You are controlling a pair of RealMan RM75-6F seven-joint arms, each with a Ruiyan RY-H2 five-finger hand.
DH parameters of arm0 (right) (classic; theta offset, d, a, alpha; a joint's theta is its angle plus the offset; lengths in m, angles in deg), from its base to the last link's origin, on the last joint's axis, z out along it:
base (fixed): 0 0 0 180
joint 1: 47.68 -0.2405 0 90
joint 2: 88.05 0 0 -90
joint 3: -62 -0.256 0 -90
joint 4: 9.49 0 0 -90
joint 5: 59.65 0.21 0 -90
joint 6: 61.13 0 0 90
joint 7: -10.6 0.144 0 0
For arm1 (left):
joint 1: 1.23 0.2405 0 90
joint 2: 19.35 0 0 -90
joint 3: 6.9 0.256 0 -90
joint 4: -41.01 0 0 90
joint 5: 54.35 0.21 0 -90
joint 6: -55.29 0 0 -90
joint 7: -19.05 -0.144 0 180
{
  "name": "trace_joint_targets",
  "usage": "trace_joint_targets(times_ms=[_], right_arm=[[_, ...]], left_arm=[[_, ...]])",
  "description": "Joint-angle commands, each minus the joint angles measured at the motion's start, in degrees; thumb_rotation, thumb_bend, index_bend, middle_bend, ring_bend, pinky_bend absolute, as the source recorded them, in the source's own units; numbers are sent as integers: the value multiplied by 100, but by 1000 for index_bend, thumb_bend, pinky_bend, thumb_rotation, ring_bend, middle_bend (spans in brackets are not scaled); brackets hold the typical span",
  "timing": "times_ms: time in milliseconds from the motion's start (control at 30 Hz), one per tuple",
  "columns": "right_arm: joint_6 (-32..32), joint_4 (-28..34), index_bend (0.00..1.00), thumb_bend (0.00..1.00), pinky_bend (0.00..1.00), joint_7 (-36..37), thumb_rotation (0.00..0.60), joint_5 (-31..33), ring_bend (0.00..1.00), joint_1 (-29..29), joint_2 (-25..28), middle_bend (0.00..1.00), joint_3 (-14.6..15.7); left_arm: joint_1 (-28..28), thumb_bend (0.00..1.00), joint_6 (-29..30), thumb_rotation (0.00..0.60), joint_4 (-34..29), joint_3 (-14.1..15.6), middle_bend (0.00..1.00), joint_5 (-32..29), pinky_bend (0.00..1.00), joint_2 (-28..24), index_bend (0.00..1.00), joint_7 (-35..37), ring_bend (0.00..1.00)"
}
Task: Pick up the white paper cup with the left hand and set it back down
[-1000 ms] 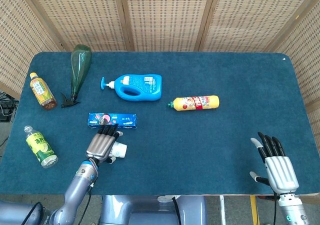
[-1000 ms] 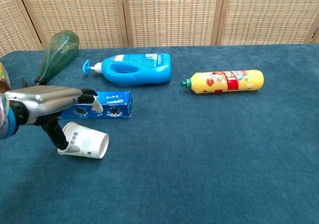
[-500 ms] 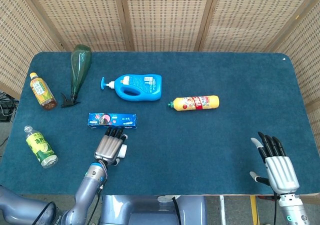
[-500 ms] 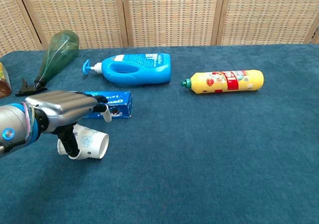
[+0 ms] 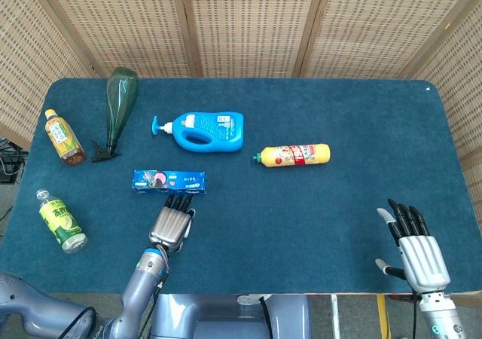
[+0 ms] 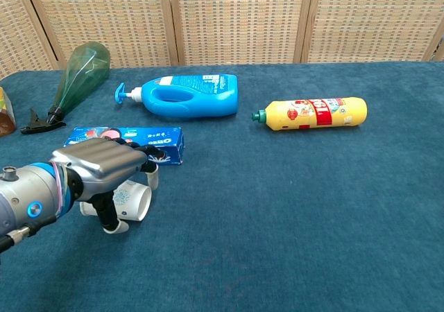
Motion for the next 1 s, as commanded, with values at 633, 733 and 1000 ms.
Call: trace_joint_targets(times_ms=[633,733,1000], right_arm=[[25,-37,0,63,15,16,600,-16,0,1,-32,0,-7],[26,-36,0,63,15,27,600,-9,0,4,-25,0,-7],[9,-25,0,63,15,0,600,-14,0,3,-29,0,7]], left_arm=[[664,312,78,600,11,43,0,1607,0,-117,427,1927,0],[896,312,155,600,103,105,0,2060,0,-57,447,2578,0],[1389,321,59,600,635,166,0,2957,0,-35,465,4408,0]])
